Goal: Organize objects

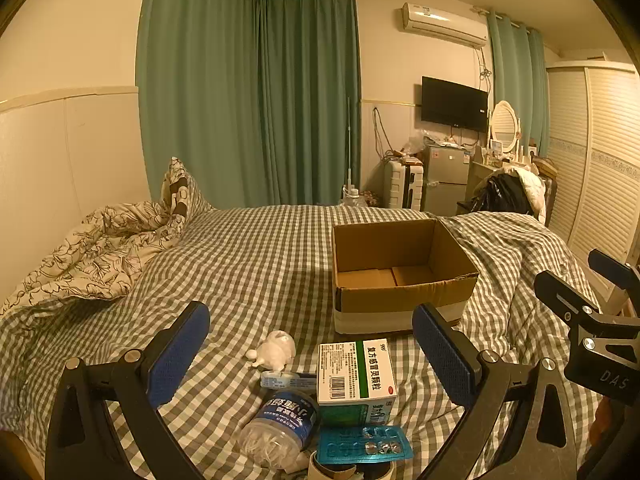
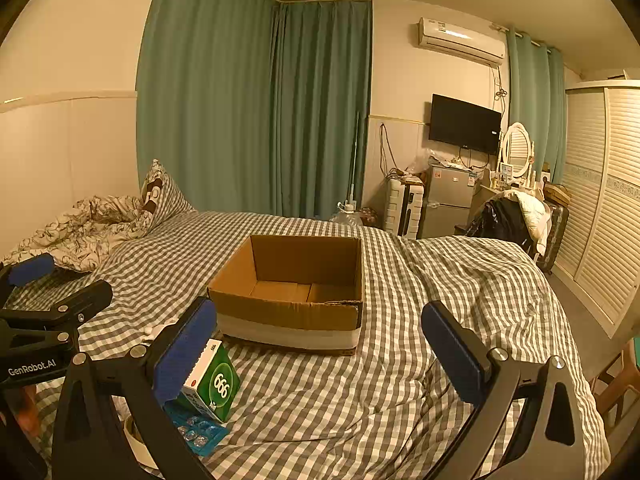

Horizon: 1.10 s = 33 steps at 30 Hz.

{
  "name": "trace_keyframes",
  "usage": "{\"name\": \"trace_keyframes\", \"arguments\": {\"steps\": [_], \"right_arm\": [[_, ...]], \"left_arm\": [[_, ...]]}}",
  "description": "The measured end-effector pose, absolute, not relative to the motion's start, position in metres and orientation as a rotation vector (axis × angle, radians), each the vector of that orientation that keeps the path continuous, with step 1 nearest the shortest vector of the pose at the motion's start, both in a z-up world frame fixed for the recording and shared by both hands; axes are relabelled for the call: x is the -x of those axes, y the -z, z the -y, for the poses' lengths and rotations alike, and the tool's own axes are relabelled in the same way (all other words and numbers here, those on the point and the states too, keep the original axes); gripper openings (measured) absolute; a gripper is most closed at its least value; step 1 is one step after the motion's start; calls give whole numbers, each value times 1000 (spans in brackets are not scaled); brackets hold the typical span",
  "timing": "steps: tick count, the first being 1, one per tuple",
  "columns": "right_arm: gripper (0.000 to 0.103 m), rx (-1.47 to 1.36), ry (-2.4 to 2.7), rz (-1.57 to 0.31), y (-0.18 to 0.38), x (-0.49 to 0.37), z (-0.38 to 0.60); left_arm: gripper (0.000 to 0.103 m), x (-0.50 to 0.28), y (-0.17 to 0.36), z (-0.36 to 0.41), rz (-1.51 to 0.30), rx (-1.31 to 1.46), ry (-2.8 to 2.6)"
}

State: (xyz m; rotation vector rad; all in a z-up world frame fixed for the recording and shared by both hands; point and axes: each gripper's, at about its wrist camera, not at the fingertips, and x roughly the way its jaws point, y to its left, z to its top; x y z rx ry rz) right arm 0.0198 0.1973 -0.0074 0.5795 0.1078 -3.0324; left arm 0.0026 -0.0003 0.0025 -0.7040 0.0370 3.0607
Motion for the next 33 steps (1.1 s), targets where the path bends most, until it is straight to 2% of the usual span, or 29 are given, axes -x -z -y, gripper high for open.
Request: {"name": "trace_keyframes", "arguments": {"steps": [33], "right_arm": [[103,-588,3016,-140,9,-23,-189]], "left_arm": [[103,-4,2,2,-30,715,-3062]]}}
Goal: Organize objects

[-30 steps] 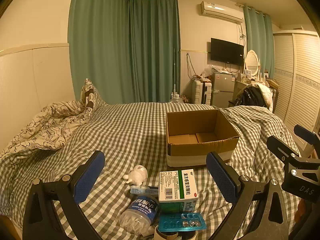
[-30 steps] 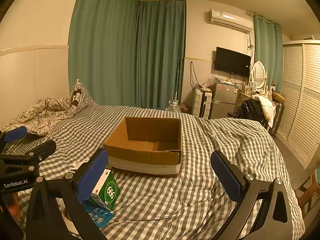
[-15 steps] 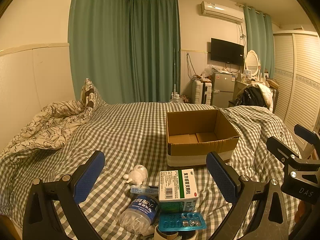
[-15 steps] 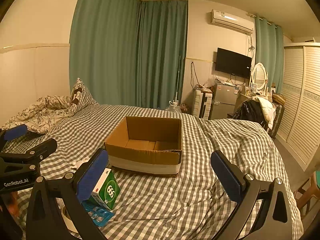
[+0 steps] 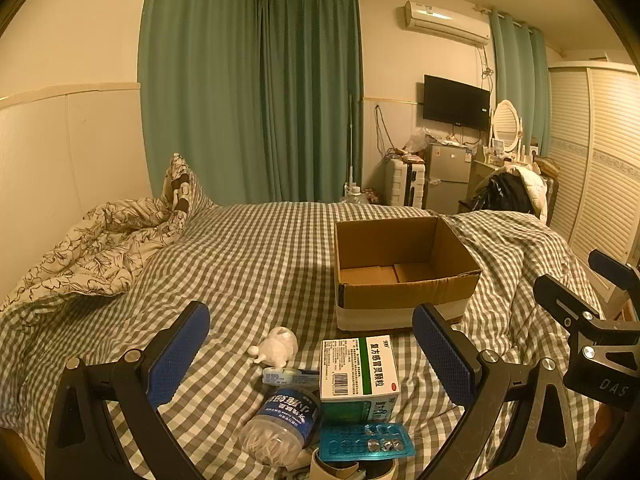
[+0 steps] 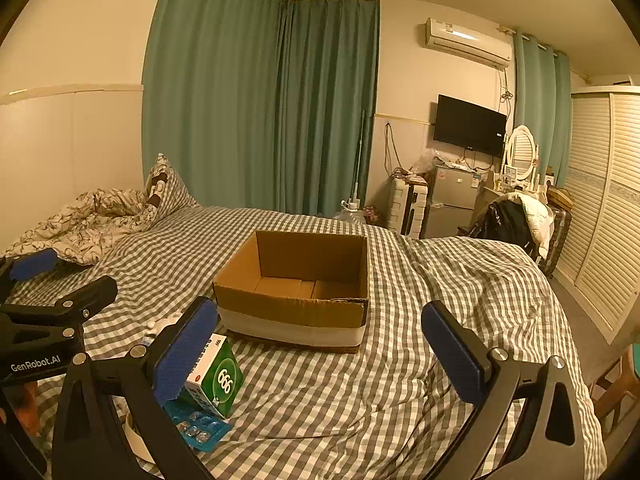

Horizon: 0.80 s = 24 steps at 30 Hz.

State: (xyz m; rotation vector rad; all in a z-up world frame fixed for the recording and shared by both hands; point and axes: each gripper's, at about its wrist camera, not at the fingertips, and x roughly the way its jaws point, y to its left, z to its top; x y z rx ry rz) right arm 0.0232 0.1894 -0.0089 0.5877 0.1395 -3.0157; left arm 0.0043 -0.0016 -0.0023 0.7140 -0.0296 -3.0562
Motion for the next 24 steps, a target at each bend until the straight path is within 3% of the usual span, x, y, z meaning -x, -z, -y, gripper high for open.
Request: {"name": "trace_keyframes", "arguments": {"steps": [24], "right_arm": [[103,-598,3014,-121,9,-22,-192]], "left_arm": [[103,-4,3,3,33,-719,3056]]}}
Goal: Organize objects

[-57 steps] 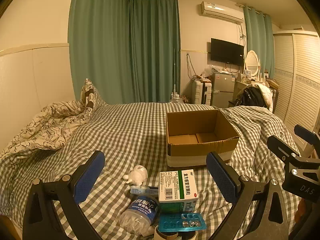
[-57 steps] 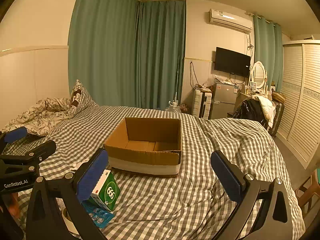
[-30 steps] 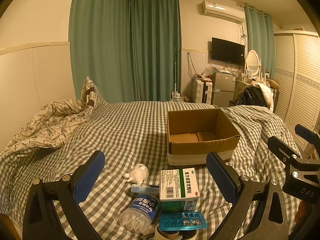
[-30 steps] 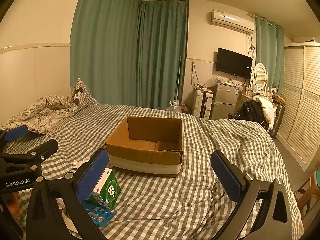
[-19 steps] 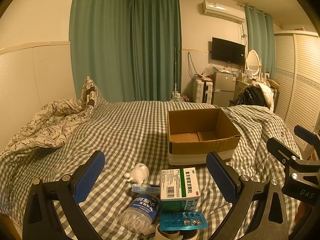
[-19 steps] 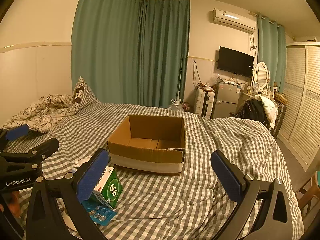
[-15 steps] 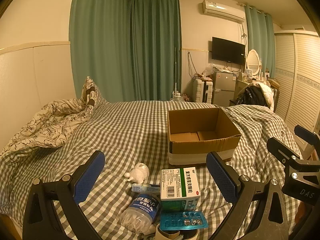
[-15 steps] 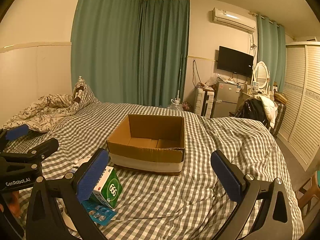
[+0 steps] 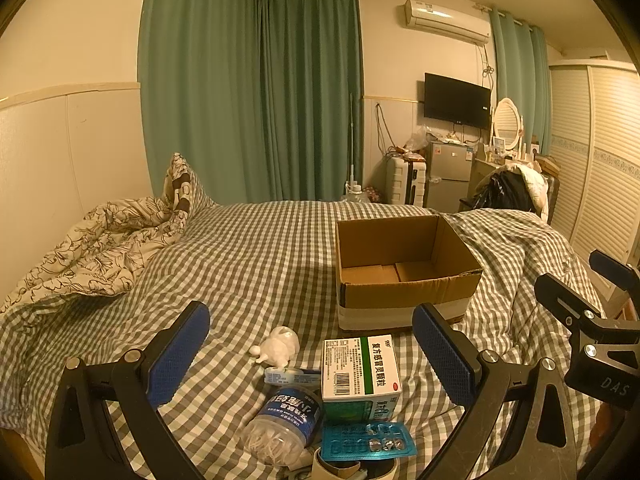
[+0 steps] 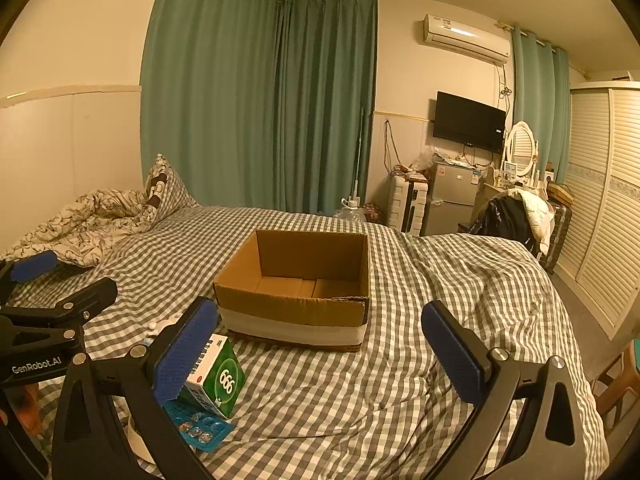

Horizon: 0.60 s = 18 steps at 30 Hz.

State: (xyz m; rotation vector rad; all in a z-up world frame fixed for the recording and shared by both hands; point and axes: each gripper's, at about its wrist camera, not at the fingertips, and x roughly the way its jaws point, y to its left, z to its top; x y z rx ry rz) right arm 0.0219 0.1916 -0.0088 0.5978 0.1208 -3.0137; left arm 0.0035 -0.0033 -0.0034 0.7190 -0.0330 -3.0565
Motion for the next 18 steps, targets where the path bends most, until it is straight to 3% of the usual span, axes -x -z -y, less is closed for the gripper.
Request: {"name": "trace_keyframes", "arguments": {"steps": [18], "right_arm": [[103,-543,3008,-162,-11,-41,-176]], "left_arm": [[103,-14,-16,20,48,-676,3066]]}}
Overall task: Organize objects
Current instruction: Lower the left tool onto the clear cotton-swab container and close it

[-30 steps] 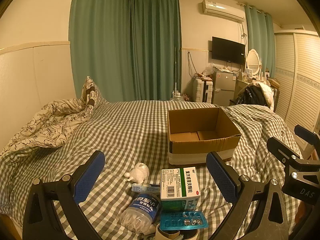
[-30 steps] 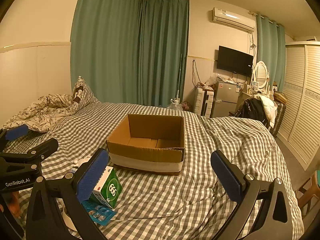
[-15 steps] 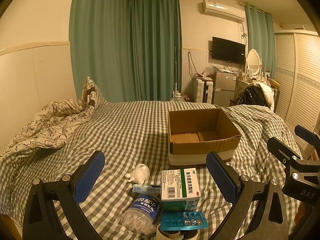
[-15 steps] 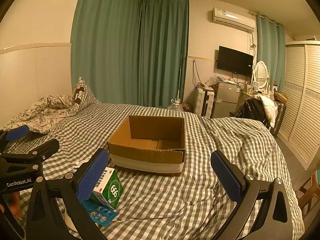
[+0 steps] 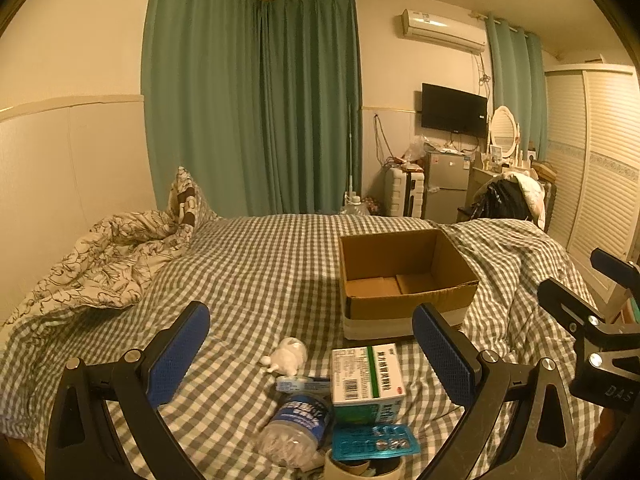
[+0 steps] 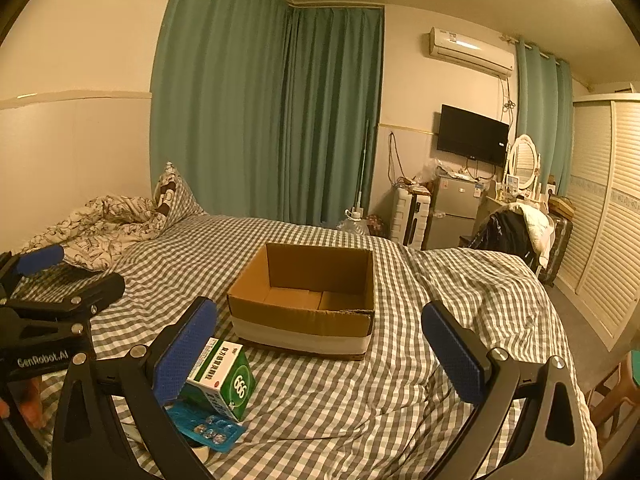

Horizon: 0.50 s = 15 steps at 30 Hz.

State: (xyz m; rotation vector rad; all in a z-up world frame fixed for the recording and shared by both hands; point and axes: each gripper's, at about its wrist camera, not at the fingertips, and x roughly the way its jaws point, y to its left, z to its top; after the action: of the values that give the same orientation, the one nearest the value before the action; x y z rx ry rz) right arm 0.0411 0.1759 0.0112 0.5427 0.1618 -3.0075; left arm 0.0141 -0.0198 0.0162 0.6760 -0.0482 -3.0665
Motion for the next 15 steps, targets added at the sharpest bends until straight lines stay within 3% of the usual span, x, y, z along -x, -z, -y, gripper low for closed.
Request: {"name": "trace_keyframes", "arguments": {"steps": [7,15], "right_arm": [[103,-620,2944,-185,2,-39,-152],[103,-808,2803,-214,48,-21,-120]], "left_arm": [[103,-9,1,47,70,-812,2987],[103,3,68,63,155,-1112,2867]]}}
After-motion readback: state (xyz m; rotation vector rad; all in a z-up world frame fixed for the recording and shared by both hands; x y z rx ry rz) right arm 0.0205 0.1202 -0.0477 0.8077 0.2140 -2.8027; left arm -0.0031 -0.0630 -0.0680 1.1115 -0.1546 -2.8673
